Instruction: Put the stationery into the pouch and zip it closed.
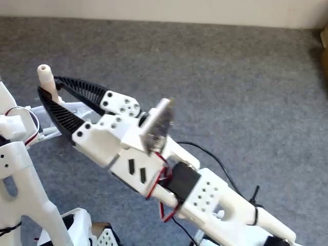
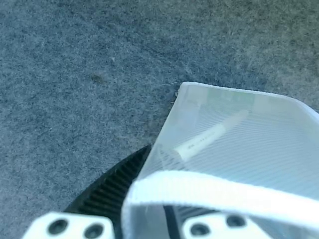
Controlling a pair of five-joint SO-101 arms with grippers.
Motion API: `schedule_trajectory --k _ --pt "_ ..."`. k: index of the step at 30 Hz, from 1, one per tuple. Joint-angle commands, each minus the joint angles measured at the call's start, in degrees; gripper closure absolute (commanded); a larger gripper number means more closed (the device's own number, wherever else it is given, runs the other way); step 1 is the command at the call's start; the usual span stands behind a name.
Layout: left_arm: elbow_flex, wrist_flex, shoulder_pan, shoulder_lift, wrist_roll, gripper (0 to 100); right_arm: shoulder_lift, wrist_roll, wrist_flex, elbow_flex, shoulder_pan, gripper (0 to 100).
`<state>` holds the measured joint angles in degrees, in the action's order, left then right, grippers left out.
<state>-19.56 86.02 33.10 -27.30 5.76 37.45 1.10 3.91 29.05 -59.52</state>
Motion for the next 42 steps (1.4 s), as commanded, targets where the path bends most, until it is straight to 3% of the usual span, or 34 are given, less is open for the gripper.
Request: schedule_trajectory --k 1,7,25,39,42 --pt "-2.8 -1.1 -1.3 1.9 0.6 99 -2.6 0.3 2.4 -4.4 0.9 99.3" --pt "-2.8 -1.1 -1.3 1.9 0.6 99 -4.9 0.2 13.3 -4.0 2.6 99.3" --pt "-2.8 -1.1 -1.3 1.9 0.6 99 -5.2 0.2 13.1 -3.6 2.4 99.3" --pt "-2.8 -1.1 -1.2 1.9 0.6 99 -13.5 0.3 13.1 -1.9 2.5 99.3" --pt "-2.8 -1.1 -1.2 1.9 0.6 99 -13.5 6.4 13.1 -1.9 2.4 99.3"
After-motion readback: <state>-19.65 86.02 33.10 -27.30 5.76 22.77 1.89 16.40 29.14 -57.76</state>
